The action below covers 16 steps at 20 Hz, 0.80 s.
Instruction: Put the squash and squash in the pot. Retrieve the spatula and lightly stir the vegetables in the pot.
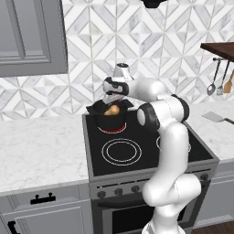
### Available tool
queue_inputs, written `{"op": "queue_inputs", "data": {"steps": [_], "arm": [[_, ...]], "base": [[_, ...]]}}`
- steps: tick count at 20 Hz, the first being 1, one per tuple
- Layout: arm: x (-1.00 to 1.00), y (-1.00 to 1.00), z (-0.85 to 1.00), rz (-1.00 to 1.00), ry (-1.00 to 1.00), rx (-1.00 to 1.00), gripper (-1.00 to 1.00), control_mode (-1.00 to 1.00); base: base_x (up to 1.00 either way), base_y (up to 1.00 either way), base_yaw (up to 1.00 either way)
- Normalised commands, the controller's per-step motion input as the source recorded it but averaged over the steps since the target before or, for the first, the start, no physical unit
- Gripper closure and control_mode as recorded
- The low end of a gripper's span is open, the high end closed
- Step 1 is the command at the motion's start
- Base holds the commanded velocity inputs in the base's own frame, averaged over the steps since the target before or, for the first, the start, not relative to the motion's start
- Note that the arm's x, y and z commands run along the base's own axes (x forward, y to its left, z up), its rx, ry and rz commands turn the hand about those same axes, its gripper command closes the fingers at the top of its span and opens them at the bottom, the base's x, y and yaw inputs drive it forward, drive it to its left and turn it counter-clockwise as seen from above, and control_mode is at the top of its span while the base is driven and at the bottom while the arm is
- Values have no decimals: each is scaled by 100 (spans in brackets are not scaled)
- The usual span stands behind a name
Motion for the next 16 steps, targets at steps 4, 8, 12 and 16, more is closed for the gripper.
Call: {"op": "queue_inputs", "data": {"steps": [4, 8, 12, 16], "arm": [[-87, -68, 92, -2, -25, 4, -100, -100], [-85, -71, 99, -2, -16, 10, -100, -100], [-84, -61, 95, -8, -5, 10, -100, -100], [-87, -52, 65, -15, 0, 6, -100, -100]], "base": [[0, 0, 0], [0, 0, 0], [0, 0, 0], [0, 0, 0]]}}
